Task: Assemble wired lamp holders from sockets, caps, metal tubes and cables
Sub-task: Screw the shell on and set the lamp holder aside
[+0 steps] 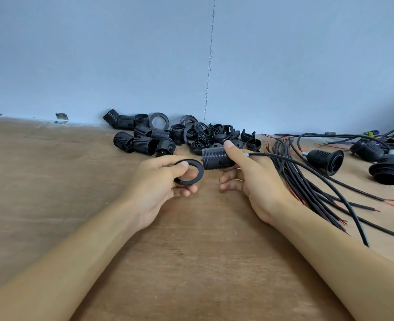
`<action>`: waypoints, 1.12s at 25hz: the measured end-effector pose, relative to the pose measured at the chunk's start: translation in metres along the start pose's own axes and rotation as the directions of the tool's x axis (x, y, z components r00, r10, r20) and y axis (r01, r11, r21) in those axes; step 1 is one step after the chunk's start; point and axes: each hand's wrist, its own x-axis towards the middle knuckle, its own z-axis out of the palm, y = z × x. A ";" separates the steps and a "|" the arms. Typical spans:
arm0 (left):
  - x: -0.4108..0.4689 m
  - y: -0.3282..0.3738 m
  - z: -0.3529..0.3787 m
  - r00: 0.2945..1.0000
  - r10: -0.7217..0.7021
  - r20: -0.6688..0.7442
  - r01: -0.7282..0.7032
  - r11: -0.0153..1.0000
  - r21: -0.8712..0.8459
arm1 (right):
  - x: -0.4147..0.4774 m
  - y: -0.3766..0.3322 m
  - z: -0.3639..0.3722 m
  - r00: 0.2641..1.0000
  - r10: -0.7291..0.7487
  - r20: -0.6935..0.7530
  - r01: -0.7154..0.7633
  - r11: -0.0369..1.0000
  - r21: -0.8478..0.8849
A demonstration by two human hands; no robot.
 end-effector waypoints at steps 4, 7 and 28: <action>-0.002 0.003 0.007 0.989 -0.097 0.109 0.126 0.941 -0.313 | -0.003 -0.003 -0.002 0.991 -0.003 0.136 -0.006 0.998 0.062; -0.002 0.003 0.009 0.985 -0.121 0.126 0.158 0.926 -0.344 | -0.005 -0.005 0.000 0.969 -0.046 0.244 0.024 0.995 0.092; -0.002 -0.005 0.006 0.972 -0.009 0.234 0.076 0.957 -0.281 | -0.006 0.003 -0.002 0.968 -0.187 0.166 0.201 0.977 -0.070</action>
